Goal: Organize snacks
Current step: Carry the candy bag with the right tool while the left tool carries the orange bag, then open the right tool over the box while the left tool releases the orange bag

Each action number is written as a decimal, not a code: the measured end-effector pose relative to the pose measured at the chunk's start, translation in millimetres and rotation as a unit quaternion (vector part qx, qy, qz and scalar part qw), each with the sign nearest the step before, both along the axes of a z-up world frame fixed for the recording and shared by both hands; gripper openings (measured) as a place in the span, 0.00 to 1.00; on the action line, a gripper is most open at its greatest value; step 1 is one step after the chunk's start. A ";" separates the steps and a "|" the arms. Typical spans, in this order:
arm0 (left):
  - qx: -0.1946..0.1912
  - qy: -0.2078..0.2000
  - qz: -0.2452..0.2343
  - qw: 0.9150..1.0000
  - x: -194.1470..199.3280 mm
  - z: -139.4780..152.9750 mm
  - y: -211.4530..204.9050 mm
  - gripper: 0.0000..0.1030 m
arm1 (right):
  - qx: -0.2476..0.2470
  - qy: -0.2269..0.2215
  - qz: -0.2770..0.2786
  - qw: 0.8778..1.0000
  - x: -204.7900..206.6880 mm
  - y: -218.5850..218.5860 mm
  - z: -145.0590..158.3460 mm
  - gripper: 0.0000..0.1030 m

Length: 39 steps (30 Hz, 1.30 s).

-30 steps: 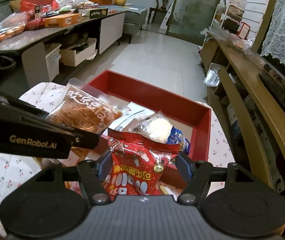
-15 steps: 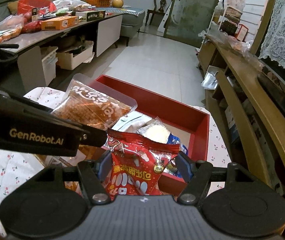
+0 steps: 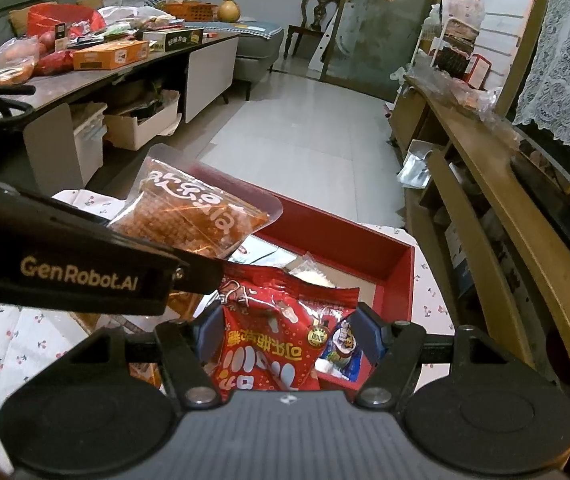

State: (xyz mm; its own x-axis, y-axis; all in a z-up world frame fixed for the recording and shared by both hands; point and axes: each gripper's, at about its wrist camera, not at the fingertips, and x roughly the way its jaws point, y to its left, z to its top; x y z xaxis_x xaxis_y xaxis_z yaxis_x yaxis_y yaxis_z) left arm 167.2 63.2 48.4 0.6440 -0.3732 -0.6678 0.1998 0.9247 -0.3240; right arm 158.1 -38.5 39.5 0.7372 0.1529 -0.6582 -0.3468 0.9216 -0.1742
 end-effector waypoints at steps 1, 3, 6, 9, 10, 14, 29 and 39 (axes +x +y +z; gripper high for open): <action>-0.001 -0.001 0.001 1.000 1.3 0.6 -0.1 0.40 | -0.001 -0.001 -0.001 1.000 1.2 0.4 0.4 0.93; -0.001 -0.003 0.001 1.000 3.9 1.6 -0.1 0.40 | -0.002 -0.004 -0.003 1.000 4.3 1.0 1.0 0.93; -0.003 -0.006 0.001 1.000 7.1 2.8 -0.6 0.40 | -0.003 -0.006 -0.007 1.000 9.7 1.6 1.6 0.93; -0.003 -0.008 0.001 1.000 11.3 3.4 -1.6 0.40 | -0.003 -0.006 -0.011 1.000 15.6 1.1 0.6 0.93; -0.003 -0.009 0.001 1.000 13.0 3.2 -1.9 0.40 | -0.003 -0.006 -0.012 1.000 17.9 1.0 0.1 0.93; -0.004 -0.008 0.003 1.000 20.1 2.3 -3.4 0.40 | -0.004 -0.006 -0.017 1.000 27.6 1.3 -1.1 0.93; 0.009 0.010 0.022 1.000 68.5 -20.1 -6.8 0.41 | -0.023 0.012 -0.026 0.999 80.0 6.4 -25.5 0.93; 0.016 0.030 0.035 0.999 80.6 -40.1 -1.3 0.43 | -0.031 0.030 -0.028 0.999 101.9 6.5 -46.8 0.93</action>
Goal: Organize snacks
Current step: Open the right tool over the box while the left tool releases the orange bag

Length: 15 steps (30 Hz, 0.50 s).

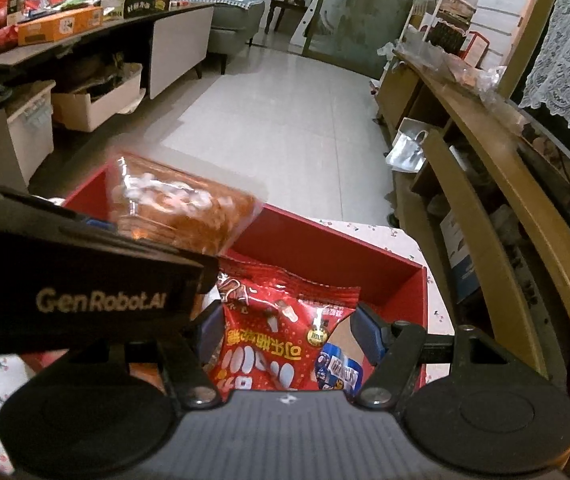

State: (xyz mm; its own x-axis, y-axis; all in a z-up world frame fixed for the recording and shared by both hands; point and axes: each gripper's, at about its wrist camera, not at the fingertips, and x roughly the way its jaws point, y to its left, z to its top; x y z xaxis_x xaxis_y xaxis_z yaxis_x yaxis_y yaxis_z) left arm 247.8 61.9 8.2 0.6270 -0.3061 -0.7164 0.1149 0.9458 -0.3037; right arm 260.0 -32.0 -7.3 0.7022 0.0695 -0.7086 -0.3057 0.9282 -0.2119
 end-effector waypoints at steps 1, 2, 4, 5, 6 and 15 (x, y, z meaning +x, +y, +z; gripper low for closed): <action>0.000 0.003 0.002 1.000 0.5 -1.8 1.0 0.44 | 0.000 0.003 0.000 1.000 1.5 0.5 -1.3 0.93; 0.002 0.005 0.003 1.000 0.6 -3.3 1.7 0.47 | -0.002 0.004 0.000 1.000 2.6 1.2 -3.2 0.93; 0.008 0.008 0.007 1.000 0.1 -5.4 2.2 0.48 | -0.004 0.006 0.000 1.000 4.5 1.3 -6.1 0.93; 0.008 0.011 0.009 1.000 -0.2 -6.0 3.5 0.48 | -0.002 0.009 -0.002 1.000 6.0 0.5 -7.1 0.93; 0.007 0.012 0.011 1.000 -0.1 -5.7 4.5 0.49 | -0.001 0.014 -0.002 1.000 8.1 -0.7 -7.7 0.94; 0.021 0.001 0.023 1.000 -4.3 1.9 5.9 0.70 | 0.023 0.036 -0.031 0.999 18.9 -20.8 -8.8 1.00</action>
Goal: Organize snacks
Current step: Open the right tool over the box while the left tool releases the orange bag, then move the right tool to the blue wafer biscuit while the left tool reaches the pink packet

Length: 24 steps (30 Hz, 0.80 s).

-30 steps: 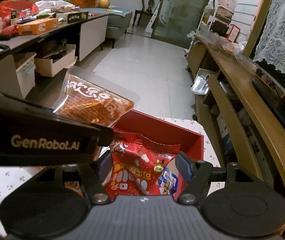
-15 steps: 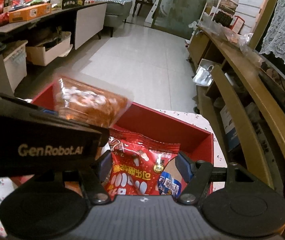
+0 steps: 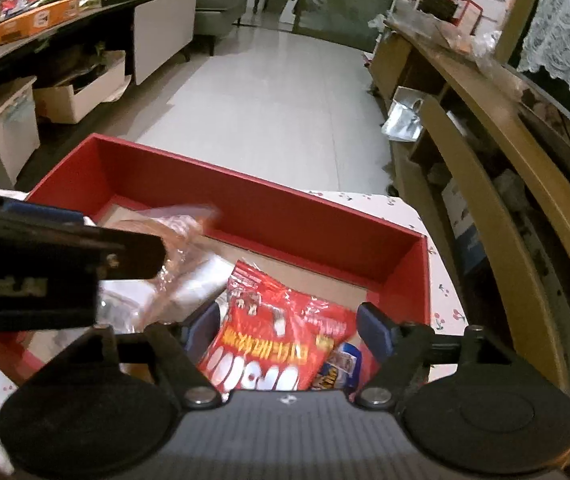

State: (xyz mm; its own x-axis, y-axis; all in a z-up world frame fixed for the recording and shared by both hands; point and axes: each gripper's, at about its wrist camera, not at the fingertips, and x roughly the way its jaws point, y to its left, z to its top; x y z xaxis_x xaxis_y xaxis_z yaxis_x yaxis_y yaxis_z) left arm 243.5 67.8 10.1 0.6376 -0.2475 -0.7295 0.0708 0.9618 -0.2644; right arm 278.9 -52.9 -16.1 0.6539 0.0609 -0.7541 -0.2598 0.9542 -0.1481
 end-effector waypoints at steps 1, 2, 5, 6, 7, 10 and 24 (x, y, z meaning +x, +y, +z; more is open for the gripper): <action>0.001 -0.001 0.002 1.000 -1.0 1.0 0.4 0.71 | 0.005 0.000 -0.003 1.000 0.8 -2.1 1.7 1.00; 0.001 -0.002 0.002 1.000 -2.0 1.8 1.0 0.72 | 0.008 -0.001 -0.005 1.000 1.0 -3.8 3.4 1.00; 0.000 -0.005 0.000 1.000 -5.5 4.1 1.9 0.73 | 0.005 -0.011 -0.008 1.000 -1.6 -6.6 9.1 1.00; 0.002 -0.006 -0.002 1.000 -6.3 5.0 1.6 0.74 | 0.002 -0.016 -0.009 1.000 -3.7 -7.4 11.4 1.00; 0.004 -0.006 -0.005 1.000 -7.2 5.9 1.0 0.76 | 0.002 -0.022 -0.011 1.000 -6.3 -8.6 14.0 1.00; 0.005 -0.008 -0.011 1.000 -13.2 8.8 0.8 0.77 | 0.007 -0.026 -0.018 0.999 -13.5 -15.3 21.6 1.00; 0.016 -0.009 -0.051 0.999 -52.9 12.7 -13.0 0.83 | -0.001 -0.023 -0.030 0.999 -70.7 -32.4 32.9 1.00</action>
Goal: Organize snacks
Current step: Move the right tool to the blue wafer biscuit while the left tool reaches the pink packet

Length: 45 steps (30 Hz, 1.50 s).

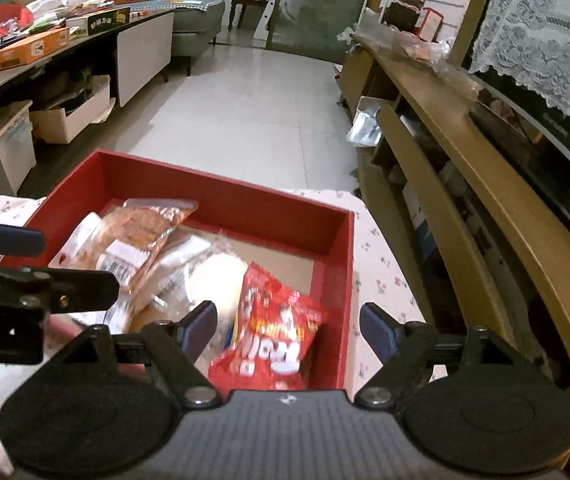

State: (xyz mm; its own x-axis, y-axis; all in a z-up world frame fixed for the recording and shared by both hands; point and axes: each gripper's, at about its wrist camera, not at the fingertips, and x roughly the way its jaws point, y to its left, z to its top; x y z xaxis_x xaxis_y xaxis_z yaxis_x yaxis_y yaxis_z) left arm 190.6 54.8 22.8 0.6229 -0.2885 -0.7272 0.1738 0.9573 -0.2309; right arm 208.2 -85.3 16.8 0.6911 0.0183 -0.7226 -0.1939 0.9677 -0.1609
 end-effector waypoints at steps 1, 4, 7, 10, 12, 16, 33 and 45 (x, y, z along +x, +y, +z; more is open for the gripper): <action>0.001 0.003 -0.005 1.000 -2.4 -1.2 -1.2 0.83 | 0.003 0.004 -0.001 1.000 -4.4 -2.1 -0.6 1.00; 0.010 0.015 -0.020 1.000 -10.5 -7.7 -5.1 0.84 | 0.005 0.015 0.000 1.000 -20.9 -6.2 -4.6 1.00; 0.019 0.032 -0.038 0.999 -18.1 -17.7 -11.0 0.84 | 0.008 0.030 0.001 1.000 -38.9 -10.7 -10.2 1.00; 0.017 0.056 -0.045 0.997 -22.0 -29.5 -14.0 0.84 | 0.002 0.045 -0.002 0.999 -54.6 -14.0 -17.4 1.00; 0.027 0.065 -0.044 0.997 -23.9 -36.5 -15.5 0.84 | 0.008 0.058 -0.002 0.998 -61.9 -18.3 -20.6 1.00; 0.028 0.085 -0.054 0.995 -20.9 -47.2 -21.0 0.85 | 0.017 0.074 -0.008 0.997 -75.8 -24.2 -25.3 1.00; 0.064 0.142 0.019 0.988 -12.7 -81.7 -27.0 0.87 | 0.016 0.109 0.008 0.994 -86.5 -19.6 -43.5 1.00; 0.060 0.144 0.012 0.988 -52.9 -74.6 6.3 0.78 | 0.044 0.155 0.013 0.987 -86.8 -6.0 -59.3 1.00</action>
State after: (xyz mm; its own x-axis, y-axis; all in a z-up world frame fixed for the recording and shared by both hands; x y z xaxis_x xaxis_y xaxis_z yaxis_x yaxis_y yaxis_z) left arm 137.7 61.1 -51.7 0.3909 -0.1765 -0.9033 0.0943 0.9840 -0.1515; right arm 121.4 -91.3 -42.6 0.4363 0.1052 -0.8936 -0.2454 0.9694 -0.0057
